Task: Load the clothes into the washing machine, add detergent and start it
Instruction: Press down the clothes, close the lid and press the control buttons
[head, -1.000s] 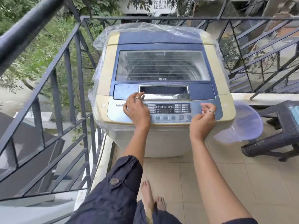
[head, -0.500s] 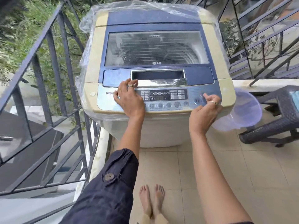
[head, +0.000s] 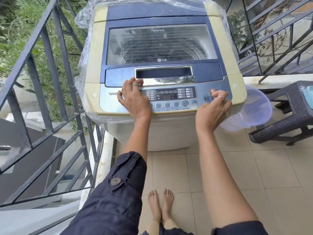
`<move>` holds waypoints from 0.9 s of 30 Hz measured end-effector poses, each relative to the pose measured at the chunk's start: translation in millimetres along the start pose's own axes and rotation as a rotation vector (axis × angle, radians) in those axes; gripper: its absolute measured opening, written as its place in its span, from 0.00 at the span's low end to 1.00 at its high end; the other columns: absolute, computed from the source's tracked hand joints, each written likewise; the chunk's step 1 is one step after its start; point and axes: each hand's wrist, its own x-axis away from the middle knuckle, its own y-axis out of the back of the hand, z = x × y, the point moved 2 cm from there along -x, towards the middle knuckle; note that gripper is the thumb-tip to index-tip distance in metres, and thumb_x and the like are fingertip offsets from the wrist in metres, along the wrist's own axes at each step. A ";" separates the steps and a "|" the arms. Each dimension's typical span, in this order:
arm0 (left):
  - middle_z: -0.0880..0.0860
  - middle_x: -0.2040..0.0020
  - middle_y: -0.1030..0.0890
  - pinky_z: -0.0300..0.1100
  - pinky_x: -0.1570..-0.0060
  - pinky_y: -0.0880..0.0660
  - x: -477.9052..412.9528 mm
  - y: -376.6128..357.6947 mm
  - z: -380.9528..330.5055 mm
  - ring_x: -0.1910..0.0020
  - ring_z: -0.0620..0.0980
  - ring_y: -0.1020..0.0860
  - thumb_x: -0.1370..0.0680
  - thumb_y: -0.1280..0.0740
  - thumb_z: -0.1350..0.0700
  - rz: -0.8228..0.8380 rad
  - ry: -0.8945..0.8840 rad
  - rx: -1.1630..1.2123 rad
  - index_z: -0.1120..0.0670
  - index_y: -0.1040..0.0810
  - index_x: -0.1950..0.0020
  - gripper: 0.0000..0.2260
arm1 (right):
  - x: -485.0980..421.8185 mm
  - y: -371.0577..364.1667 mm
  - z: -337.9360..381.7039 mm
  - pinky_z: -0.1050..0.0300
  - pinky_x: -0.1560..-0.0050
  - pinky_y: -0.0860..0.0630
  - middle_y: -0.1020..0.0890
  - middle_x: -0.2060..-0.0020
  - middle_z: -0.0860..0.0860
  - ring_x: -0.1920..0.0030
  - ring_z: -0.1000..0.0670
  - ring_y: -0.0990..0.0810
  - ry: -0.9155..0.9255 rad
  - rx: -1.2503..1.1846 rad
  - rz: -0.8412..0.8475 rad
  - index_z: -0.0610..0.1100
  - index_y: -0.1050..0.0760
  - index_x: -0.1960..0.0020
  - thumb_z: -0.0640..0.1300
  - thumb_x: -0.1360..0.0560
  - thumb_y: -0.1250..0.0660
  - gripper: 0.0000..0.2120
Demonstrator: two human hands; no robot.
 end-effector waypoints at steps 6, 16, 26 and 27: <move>0.48 0.38 0.22 0.52 0.29 0.43 0.0 -1.4 2.0 0.32 0.49 0.30 0.27 0.40 0.65 0.003 0.000 0.003 0.51 0.20 0.47 0.15 | 2.0 0.6 1.5 0.50 0.49 0.33 0.19 0.44 0.52 0.42 0.43 0.26 0.017 0.051 0.027 0.39 0.29 0.47 0.28 0.33 0.41 0.17; 0.47 0.36 0.23 0.50 0.27 0.46 0.4 -1.9 3.0 0.29 0.48 0.32 0.24 0.40 0.64 0.004 0.014 0.000 0.50 0.21 0.46 0.14 | 1.4 0.6 6.2 0.50 0.51 0.37 0.19 0.49 0.53 0.43 0.44 0.27 0.026 0.112 0.030 0.43 0.30 0.45 0.34 0.32 0.40 0.16; 0.47 0.37 0.22 0.52 0.28 0.45 1.8 -3.1 2.4 0.30 0.48 0.31 0.25 0.40 0.66 -0.028 0.027 0.022 0.51 0.20 0.47 0.15 | -1.6 -14.2 3.5 0.53 0.52 0.44 0.22 0.56 0.52 0.49 0.44 0.26 0.049 0.151 -0.033 0.43 0.28 0.48 0.34 0.35 0.42 0.17; 0.47 0.37 0.22 0.53 0.28 0.45 2.2 -2.9 2.1 0.30 0.48 0.31 0.26 0.40 0.66 -0.035 0.028 0.024 0.51 0.20 0.47 0.15 | -2.0 -15.3 2.9 0.53 0.52 0.44 0.22 0.56 0.53 0.49 0.44 0.26 0.041 0.138 -0.041 0.43 0.28 0.48 0.34 0.36 0.42 0.18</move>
